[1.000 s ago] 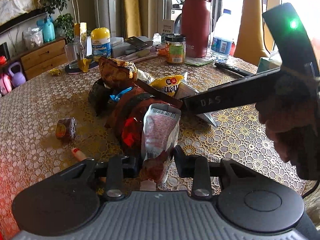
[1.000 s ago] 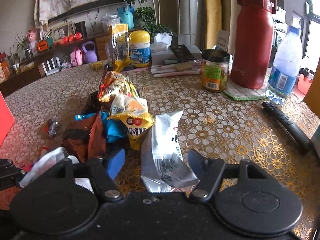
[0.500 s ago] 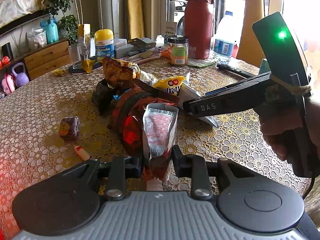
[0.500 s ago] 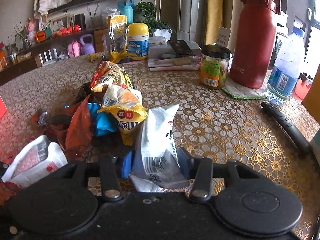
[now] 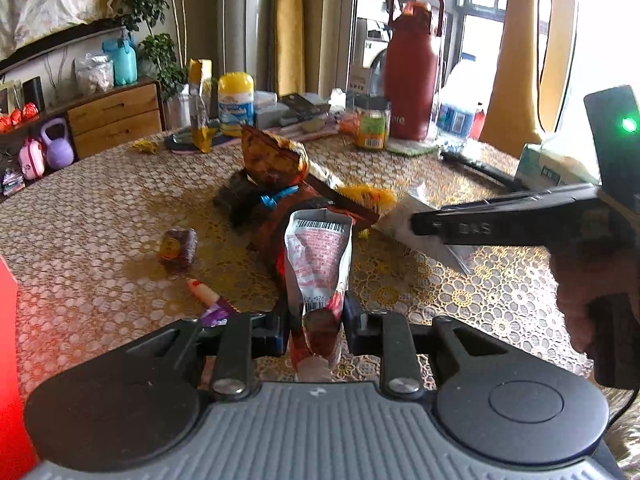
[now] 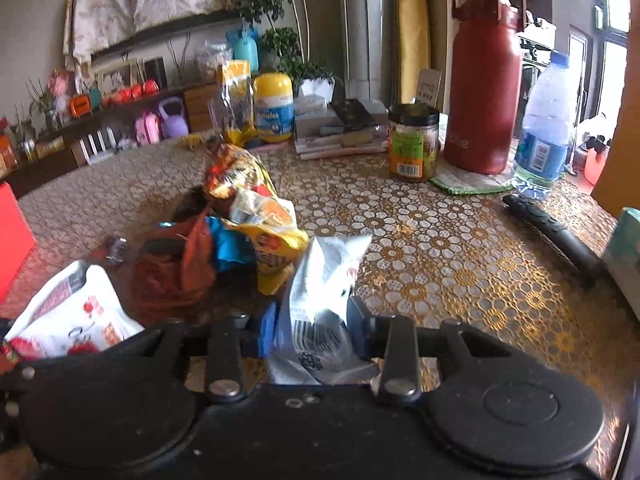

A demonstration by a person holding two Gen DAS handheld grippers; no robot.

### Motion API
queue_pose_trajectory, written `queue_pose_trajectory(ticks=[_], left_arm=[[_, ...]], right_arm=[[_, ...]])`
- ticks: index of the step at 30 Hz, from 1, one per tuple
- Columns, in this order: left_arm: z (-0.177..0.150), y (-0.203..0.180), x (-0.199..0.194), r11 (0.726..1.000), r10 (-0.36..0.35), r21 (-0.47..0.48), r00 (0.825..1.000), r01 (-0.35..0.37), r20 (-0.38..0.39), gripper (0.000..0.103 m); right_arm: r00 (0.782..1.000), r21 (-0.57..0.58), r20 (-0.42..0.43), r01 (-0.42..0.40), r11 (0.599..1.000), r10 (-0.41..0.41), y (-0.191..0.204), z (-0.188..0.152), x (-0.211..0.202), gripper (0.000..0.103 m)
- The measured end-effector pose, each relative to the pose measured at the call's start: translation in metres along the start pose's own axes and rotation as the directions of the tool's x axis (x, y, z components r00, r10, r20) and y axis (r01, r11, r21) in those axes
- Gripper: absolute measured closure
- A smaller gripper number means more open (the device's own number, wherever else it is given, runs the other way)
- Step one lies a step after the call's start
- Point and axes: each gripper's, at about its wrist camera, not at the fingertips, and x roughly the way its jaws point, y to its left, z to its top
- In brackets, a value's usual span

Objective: Organize snacks
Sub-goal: 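Lift both held snack bags and carry them toward the white box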

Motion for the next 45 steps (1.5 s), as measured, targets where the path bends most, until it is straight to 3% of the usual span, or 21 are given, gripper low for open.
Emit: queue_pose_trajectory(ticks=[1,11,17,22,28,35,40,45], left_arm=[[0.000,0.001,-0.004,1.000,0.004,-0.003,1.000,-0.004,0.007,0.078],[-0.014,0.011,-0.051,0.999,0.024,-0.022,0.999,-0.023,0.049,0.078],[-0.019,0.019,-0.074,0.998,0.047,-0.044,0.996,-0.044,0.075,0.078],[-0.020,0.025,-0.090,0.997,0.065,-0.058,0.993,-0.060,0.102,0.078],[-0.016,0.035,-0.111,0.994,0.088,-0.081,0.986,-0.077,0.142,0.078],[-0.011,0.058,-0.139,0.986,0.135,-0.123,0.973,-0.113,0.188,0.078],[-0.013,0.087,-0.159,0.969,0.206,-0.178,0.959,-0.172,0.193,0.078],[-0.018,0.119,-0.180,0.943,0.293,-0.218,0.937,-0.251,0.189,0.078]], right_arm=[[1.000,0.003,0.008,-0.006,1.000,0.006,0.001,-0.001,-0.006,0.082],[0.999,-0.035,-0.043,0.024,0.999,-0.026,0.014,-0.019,-0.009,0.082],[0.992,-0.159,-0.081,0.079,0.984,-0.093,0.032,-0.019,0.003,0.081],[0.994,-0.203,-0.045,0.091,0.975,-0.102,0.038,-0.028,0.001,0.083],[0.999,-0.129,-0.010,0.044,0.991,-0.046,0.034,-0.027,-0.026,0.086],[0.993,-0.084,0.104,-0.049,0.995,0.058,0.053,-0.002,-0.075,0.086],[0.965,-0.141,0.188,-0.156,0.978,0.181,0.091,0.028,-0.103,0.086],[0.925,-0.212,0.202,-0.279,0.936,0.321,0.137,0.052,-0.109,0.086]])
